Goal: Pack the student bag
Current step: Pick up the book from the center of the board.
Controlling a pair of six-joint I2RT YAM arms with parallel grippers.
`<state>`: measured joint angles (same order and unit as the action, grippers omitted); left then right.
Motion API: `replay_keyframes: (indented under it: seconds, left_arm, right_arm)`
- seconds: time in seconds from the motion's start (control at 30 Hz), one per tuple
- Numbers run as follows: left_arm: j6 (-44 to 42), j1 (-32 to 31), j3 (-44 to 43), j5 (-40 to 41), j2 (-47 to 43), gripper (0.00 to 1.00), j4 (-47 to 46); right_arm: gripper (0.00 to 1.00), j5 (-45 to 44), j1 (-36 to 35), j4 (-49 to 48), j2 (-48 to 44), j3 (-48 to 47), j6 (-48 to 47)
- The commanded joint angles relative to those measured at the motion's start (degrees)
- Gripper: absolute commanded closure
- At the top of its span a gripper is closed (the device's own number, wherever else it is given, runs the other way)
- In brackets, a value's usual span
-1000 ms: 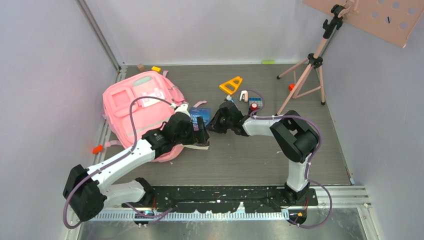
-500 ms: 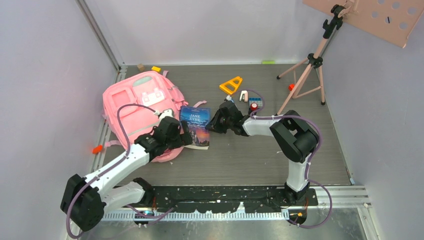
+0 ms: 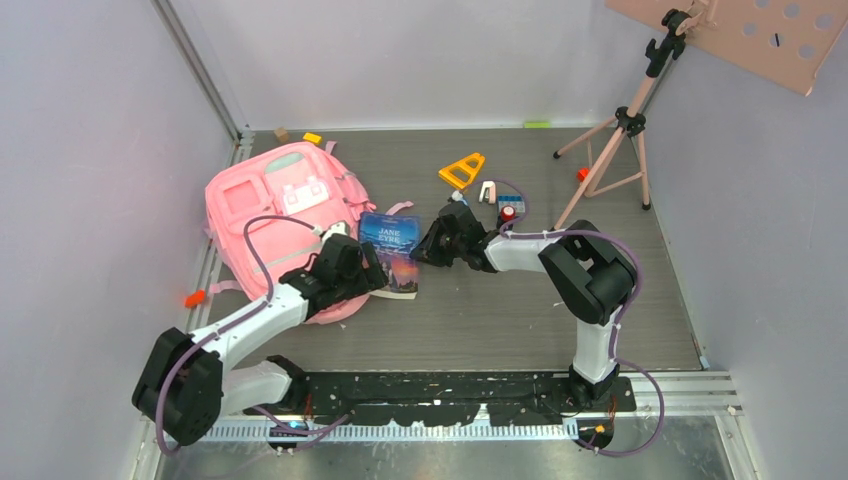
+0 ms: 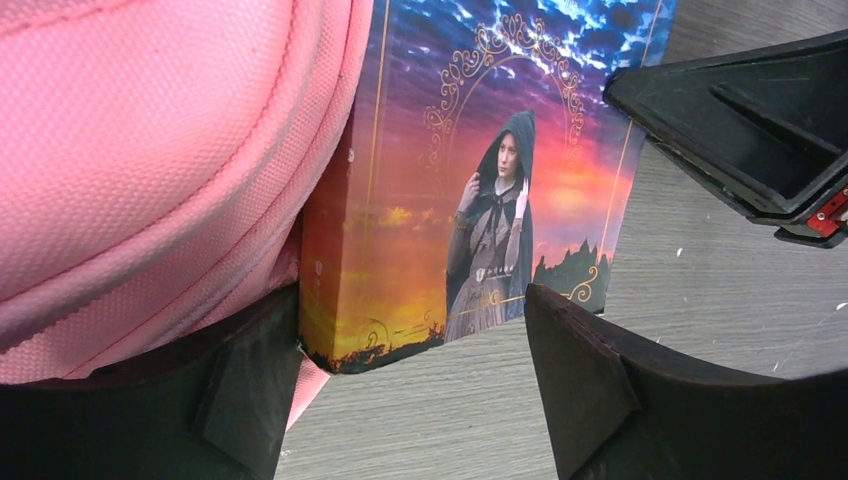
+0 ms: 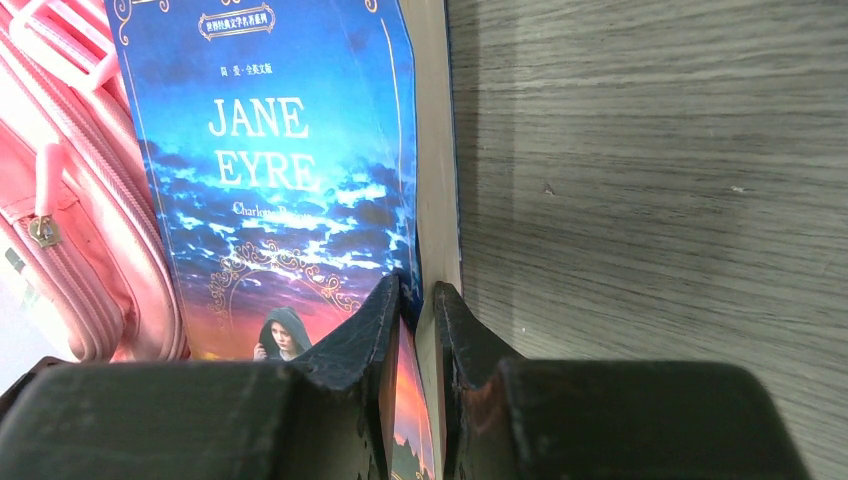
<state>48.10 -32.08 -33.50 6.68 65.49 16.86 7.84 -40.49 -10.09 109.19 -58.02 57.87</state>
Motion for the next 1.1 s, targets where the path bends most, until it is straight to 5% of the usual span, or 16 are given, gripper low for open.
replay_keyframes:
  seconds: [0.0,0.27,0.63,1.07]
  left_arm:
    - [4.65,-0.27,2.86,-3.94,0.70,0.23,-10.75]
    - [3.77,-0.27,4.61,-2.72,-3.75,0.43,-16.16]
    - [2.98,-0.27,5.68,-4.51,-5.72,0.54,-22.44]
    - [4.21,-0.27,4.69,-11.17,-10.21,0.96,-25.83]
  right_arm:
    - [1.00,1.60,-2.82,8.42,5.54,1.12,-1.35]
    - [0.99,1.91,-2.98,8.48,5.82,0.91,-1.51]
    - [1.00,2.28,-3.30,8.73,6.48,0.32,-1.65]
    - [1.00,-0.50,-3.33,11.34,2.52,1.24,-2.67]
